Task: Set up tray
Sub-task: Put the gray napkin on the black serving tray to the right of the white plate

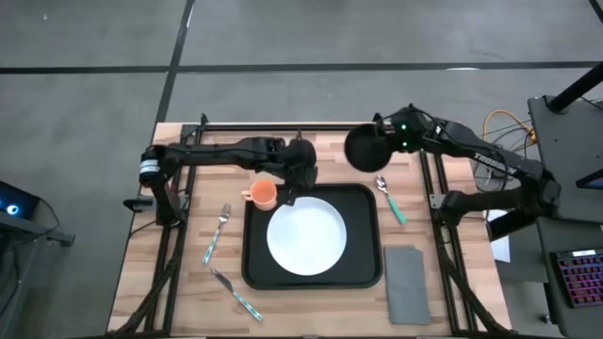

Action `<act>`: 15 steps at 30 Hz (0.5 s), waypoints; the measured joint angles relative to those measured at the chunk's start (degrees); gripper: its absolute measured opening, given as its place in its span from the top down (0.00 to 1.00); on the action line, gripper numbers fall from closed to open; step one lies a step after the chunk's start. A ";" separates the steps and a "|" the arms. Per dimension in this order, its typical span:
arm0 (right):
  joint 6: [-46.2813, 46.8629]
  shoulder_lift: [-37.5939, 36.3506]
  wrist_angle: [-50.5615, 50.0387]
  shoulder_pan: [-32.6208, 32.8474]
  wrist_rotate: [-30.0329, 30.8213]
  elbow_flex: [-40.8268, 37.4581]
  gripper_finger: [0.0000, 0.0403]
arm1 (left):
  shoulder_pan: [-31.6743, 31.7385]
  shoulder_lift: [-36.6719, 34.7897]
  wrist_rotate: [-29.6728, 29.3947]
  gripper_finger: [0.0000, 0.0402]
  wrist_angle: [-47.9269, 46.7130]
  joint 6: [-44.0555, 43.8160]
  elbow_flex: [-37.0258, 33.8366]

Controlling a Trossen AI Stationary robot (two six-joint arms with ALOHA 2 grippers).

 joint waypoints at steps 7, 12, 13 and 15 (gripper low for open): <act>-0.28 7.13 -0.03 10.20 0.14 7.67 0.98 | -4.04 -0.32 -7.67 0.81 -1.85 6.59 0.64; -1.84 12.73 0.18 12.27 0.09 9.62 0.98 | -6.27 -3.06 -9.11 0.81 -2.98 5.50 0.63; -1.85 13.66 0.61 12.24 0.10 9.70 0.98 | -6.80 -3.75 -9.26 0.81 -2.83 5.45 0.63; -1.84 15.79 0.96 12.16 0.14 9.73 0.98 | -8.31 -5.25 -12.10 0.81 -2.10 5.78 0.63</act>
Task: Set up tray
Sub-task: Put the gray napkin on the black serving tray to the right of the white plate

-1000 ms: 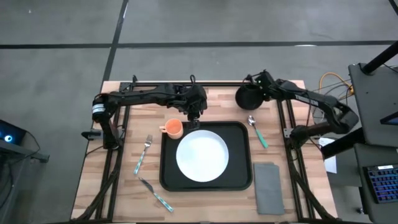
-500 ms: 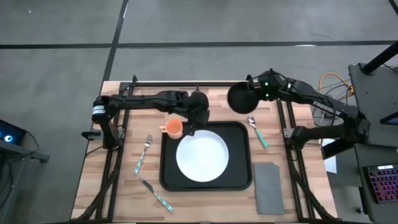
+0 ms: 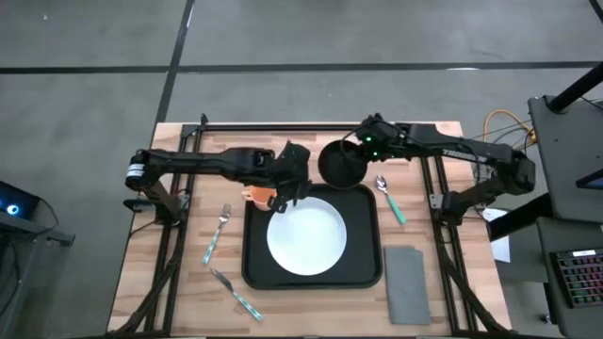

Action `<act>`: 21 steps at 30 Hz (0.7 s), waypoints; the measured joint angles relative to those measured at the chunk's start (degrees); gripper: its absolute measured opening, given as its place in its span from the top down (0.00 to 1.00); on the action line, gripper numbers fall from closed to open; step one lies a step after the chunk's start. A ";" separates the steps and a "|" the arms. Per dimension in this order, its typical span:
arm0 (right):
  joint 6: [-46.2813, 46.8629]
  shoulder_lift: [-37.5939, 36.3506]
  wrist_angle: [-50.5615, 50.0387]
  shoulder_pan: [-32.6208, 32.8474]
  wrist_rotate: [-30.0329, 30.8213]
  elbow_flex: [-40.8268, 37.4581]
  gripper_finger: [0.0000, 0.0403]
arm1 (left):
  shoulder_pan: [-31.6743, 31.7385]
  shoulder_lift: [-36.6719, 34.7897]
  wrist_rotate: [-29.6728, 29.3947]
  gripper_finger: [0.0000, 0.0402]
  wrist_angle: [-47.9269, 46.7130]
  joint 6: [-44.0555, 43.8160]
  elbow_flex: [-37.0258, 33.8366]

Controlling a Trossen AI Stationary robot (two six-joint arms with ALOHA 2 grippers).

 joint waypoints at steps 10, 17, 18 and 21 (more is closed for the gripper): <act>-3.20 12.95 3.17 0.57 -5.69 7.82 0.98 | -5.16 -2.06 -4.28 0.81 0.05 4.86 -1.20; -4.42 16.42 2.10 2.09 -7.08 15.26 0.98 | -5.31 -2.03 -5.47 0.81 -1.33 5.19 -4.90; -4.59 16.65 2.12 2.38 -7.41 15.93 0.98 | -5.31 -2.01 -7.01 0.81 -1.34 5.26 -5.57; -4.87 17.51 1.94 2.82 -7.44 17.28 0.98 | -5.41 -2.01 -10.28 0.81 -1.01 5.25 -6.94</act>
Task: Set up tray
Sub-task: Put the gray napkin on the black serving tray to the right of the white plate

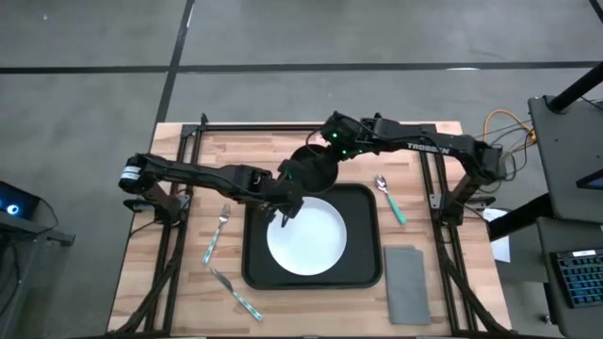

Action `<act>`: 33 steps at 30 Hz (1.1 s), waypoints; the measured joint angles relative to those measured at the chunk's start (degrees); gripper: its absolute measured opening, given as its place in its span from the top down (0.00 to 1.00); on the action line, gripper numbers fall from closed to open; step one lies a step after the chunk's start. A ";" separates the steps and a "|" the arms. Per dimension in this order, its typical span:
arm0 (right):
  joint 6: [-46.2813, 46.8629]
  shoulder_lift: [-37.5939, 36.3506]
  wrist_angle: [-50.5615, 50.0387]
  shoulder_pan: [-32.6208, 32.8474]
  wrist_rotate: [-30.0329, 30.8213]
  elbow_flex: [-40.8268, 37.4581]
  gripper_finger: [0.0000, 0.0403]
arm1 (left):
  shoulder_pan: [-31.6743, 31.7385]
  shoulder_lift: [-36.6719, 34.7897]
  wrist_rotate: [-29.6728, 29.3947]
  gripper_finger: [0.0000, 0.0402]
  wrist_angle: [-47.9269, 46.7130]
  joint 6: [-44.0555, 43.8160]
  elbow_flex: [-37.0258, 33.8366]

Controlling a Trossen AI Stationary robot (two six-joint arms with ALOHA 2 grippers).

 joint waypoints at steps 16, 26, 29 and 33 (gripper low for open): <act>-1.08 0.31 -1.29 -0.14 0.07 0.10 0.98 | -0.80 -0.65 -0.91 0.81 1.03 -0.49 0.72; -1.81 0.24 -1.36 -0.24 0.07 0.10 0.98 | -1.12 -0.98 0.02 0.81 -1.63 -2.28 1.18; -2.03 0.24 -1.36 -0.24 0.07 0.10 0.98 | -1.48 -1.34 0.69 0.81 -1.94 -3.85 1.41; -2.06 0.24 -1.12 -0.26 0.02 0.10 0.98 | -1.44 -1.62 2.70 0.81 -1.90 -4.23 1.41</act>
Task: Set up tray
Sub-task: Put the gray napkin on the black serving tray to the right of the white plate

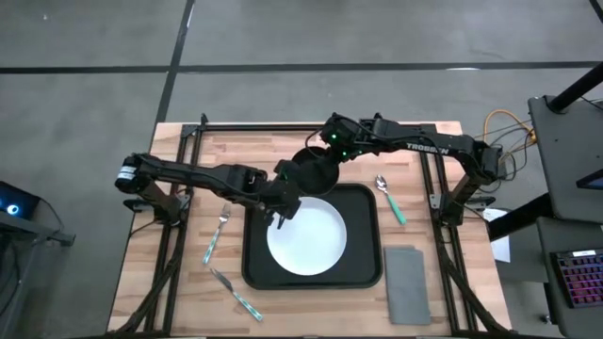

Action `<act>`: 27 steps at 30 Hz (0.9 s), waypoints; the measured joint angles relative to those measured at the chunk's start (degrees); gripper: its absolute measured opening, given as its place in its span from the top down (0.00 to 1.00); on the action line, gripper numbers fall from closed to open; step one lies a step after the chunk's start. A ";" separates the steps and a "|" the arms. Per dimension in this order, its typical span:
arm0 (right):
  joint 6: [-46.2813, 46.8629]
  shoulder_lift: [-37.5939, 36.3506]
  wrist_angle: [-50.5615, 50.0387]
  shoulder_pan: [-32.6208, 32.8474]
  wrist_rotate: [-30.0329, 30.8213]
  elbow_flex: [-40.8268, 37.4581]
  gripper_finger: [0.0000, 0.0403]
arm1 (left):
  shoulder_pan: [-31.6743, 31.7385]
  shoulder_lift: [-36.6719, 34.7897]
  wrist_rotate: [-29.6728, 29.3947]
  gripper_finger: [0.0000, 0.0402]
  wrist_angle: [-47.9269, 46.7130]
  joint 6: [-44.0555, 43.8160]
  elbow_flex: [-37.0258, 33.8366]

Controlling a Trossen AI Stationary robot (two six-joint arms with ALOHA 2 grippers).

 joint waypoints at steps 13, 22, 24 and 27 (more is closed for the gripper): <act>-0.37 -0.07 2.16 0.00 -2.48 0.00 0.98 | 0.11 0.66 -1.90 0.57 -0.04 4.25 -0.08; -0.26 -0.17 2.85 0.84 -3.46 1.07 0.98 | 1.16 0.81 -3.14 0.56 1.13 4.27 -0.16; -0.35 -0.24 3.03 1.29 -3.96 1.70 0.98 | 1.50 1.32 -3.16 0.56 0.97 3.83 -0.33; -0.35 -0.24 2.87 1.79 -4.09 2.20 0.98 | 1.58 1.84 -3.21 0.58 0.92 2.96 -0.37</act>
